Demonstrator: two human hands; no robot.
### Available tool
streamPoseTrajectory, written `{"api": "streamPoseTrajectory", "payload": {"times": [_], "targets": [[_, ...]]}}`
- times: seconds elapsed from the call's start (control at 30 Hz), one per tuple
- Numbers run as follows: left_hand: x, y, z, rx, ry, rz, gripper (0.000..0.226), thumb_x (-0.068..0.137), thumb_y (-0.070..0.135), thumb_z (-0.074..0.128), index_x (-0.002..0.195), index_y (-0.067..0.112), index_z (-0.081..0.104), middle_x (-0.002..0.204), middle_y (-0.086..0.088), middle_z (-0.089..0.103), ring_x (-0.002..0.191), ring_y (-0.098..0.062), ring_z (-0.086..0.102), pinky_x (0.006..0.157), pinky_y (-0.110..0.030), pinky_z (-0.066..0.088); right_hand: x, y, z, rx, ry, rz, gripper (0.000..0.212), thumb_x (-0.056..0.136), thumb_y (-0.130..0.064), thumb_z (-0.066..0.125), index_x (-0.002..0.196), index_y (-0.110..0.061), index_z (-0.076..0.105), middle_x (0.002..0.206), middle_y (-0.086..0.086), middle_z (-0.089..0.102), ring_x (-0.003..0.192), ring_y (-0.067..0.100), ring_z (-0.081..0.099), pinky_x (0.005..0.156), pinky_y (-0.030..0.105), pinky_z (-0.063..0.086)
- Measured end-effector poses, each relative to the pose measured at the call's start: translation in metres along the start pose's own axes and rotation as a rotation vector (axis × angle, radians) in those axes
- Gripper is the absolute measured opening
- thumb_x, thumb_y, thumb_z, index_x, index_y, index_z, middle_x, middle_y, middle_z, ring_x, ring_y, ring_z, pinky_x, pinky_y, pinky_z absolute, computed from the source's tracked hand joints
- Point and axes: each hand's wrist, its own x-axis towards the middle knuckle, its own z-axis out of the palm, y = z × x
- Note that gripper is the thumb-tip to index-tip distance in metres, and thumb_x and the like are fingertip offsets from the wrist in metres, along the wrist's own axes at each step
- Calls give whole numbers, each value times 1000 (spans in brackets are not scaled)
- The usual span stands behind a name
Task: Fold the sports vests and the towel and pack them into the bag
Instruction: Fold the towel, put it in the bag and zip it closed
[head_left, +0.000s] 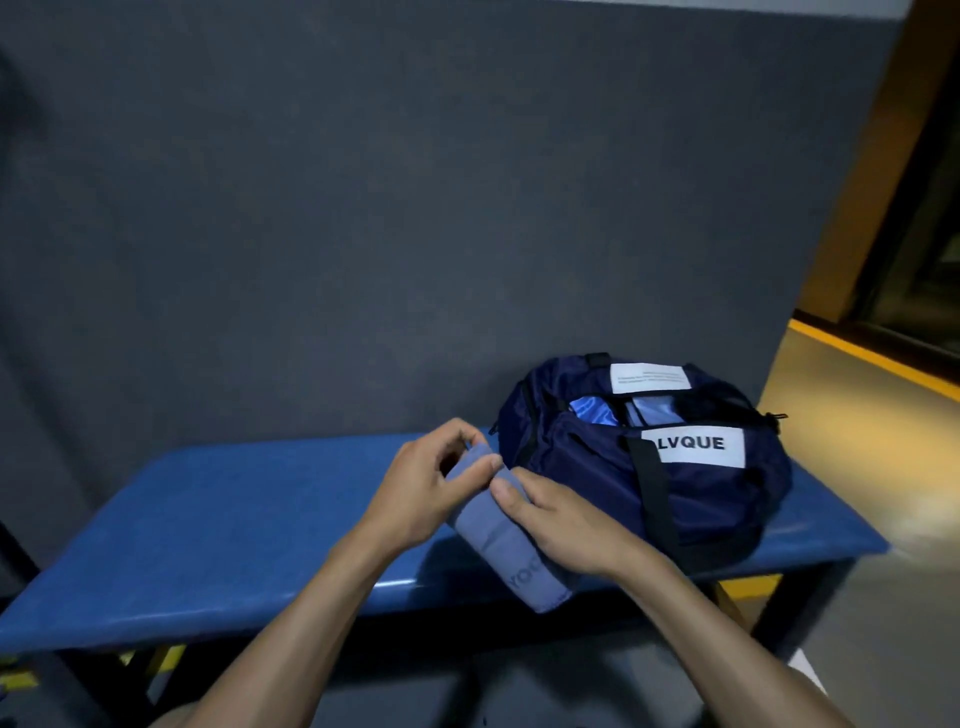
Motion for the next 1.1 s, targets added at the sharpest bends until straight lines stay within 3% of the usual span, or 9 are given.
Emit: {"api": "streamPoseTrajectory", "payload": {"times": [0.13,0.23,0.37,0.53,0.63,0.8,0.93,1.03,1.1], "targets": [[20,2,51,-39,-99,6,20,97,45,63,97,25,61,77,-4,62,71,-23,54,68,-42,47,-14,34,-32,-140,74,88,38,105,-53,37,82,-24,49,84,-6,60,83,15,57,81,41,44],[46,-7,85,-18,-230,33,15,102,43,56,108,31,61,89,9,67,78,-6,61,77,-32,51,-23,76,-72,-143,152,236,43,105,-48,44,76,-18,52,76,-6,61,76,16,56,77,39,45],[104,-26,121,29,-274,54,11,103,27,58,109,27,67,96,14,72,86,-6,67,84,-29,53,-25,129,-156,91,354,498,45,103,-43,49,78,-8,63,78,-2,68,81,19,62,80,40,49],[189,-21,183,160,-305,238,15,100,17,60,105,21,74,102,12,72,93,-5,66,84,-23,50,8,140,-251,176,500,679,28,98,-21,43,72,-11,50,67,9,56,56,23,50,55,32,34],[234,-21,225,259,-378,244,17,98,18,60,108,20,74,108,5,74,101,-17,67,90,-33,51,54,158,-277,95,448,697,24,98,-17,44,77,-9,53,75,10,60,61,22,52,54,30,35],[255,-40,269,490,-607,180,45,89,56,65,124,28,65,122,3,65,114,-23,57,96,-40,47,108,211,-267,-300,107,760,24,102,-15,41,115,-4,59,128,19,60,96,24,51,74,32,41],[244,-52,275,535,-631,232,65,81,62,68,138,32,54,136,7,54,126,-21,48,105,-36,36,103,228,-261,-497,-78,849,19,105,-14,38,111,-8,55,123,15,57,98,21,47,75,28,36],[234,-59,280,613,-673,273,70,83,55,68,146,35,47,150,7,43,142,-21,32,117,-36,23,104,225,-253,-631,-156,914,34,107,-18,40,133,-1,56,141,17,56,116,27,57,85,31,41],[229,-62,282,628,-690,288,71,85,51,67,150,36,43,155,6,38,148,-24,25,121,-37,18,110,225,-245,-741,-144,896,36,104,-20,50,134,-1,58,139,15,60,125,28,59,93,31,46]]}}
